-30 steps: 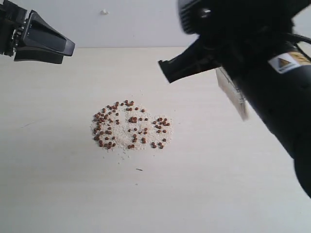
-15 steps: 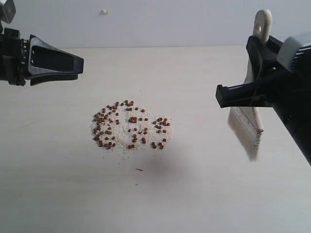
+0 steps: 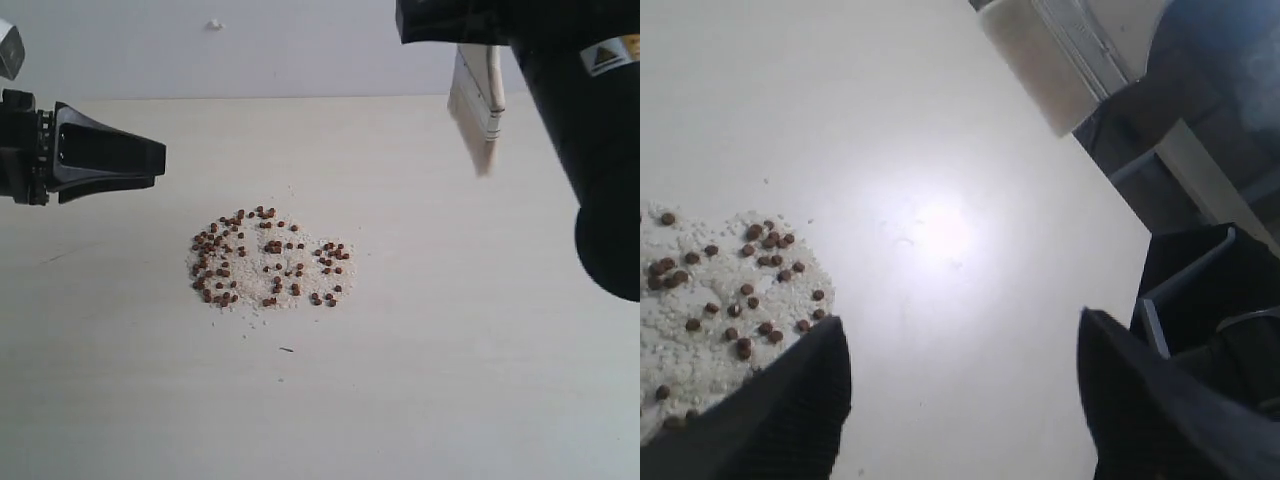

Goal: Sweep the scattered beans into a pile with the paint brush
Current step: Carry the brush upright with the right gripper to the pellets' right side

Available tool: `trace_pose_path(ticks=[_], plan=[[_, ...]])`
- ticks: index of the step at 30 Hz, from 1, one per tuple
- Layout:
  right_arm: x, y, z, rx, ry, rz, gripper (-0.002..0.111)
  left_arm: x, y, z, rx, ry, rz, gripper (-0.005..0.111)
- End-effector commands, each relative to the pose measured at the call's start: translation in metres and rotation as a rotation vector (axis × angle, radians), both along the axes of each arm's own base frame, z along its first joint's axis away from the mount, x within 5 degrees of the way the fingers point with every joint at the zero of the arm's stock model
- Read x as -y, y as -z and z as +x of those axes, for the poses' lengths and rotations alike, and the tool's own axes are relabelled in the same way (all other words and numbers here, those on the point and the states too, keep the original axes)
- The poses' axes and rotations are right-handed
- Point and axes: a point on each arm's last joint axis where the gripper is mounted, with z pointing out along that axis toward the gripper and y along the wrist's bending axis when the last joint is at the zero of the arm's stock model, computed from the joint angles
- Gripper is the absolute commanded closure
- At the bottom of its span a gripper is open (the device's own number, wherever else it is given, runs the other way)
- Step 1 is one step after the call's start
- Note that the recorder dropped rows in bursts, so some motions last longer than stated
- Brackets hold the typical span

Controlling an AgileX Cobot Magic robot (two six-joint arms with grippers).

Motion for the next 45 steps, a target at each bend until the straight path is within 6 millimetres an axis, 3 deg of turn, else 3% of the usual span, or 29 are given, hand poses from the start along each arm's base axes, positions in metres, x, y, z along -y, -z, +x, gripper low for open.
trace_pose_path(ticks=[1, 5, 24, 26, 28, 33, 36, 39, 45], plan=[[-0.009, 0.018, 0.01, -0.022, -0.009, -0.049, 0.108, -0.005, 0.015, -0.005, -0.08, -0.036, 0.08, 0.045], [-0.014, 0.021, 0.01, -0.009, -0.039, -0.082, 0.108, -0.006, 0.023, -0.002, -0.124, -0.065, 0.104, 0.045], [-0.014, 0.02, 0.01, 0.003, -0.053, -0.047, 0.108, -0.004, 0.017, -0.002, -0.138, -0.07, 0.038, 0.046], [-0.015, 0.02, 0.01, -0.004, -0.062, -0.03, 0.108, -0.003, 0.016, -0.003, -0.118, -0.048, 0.029, 0.065], [-0.015, 0.02, 0.01, -0.004, -0.062, -0.03, 0.108, -0.003, 0.015, -0.003, -0.081, -0.039, 0.018, 0.104], [-0.015, 0.023, 0.011, -0.032, -0.068, -0.035, 0.108, -0.002, 0.008, -0.006, 0.056, -0.006, -0.035, 0.107], [-0.016, 0.025, 0.011, -0.055, -0.078, -0.039, 0.108, -0.007, 0.008, -0.013, 0.083, -0.084, -0.095, 0.107], [-0.018, 0.028, 0.012, -0.072, -0.085, -0.029, 0.108, -0.018, 0.011, -0.026, 0.159, -0.195, -0.149, 0.107], [-0.022, 0.041, 0.016, -0.087, -0.098, 0.002, 0.108, -0.034, 0.01, -0.063, 0.281, -0.242, -0.118, 0.107]])
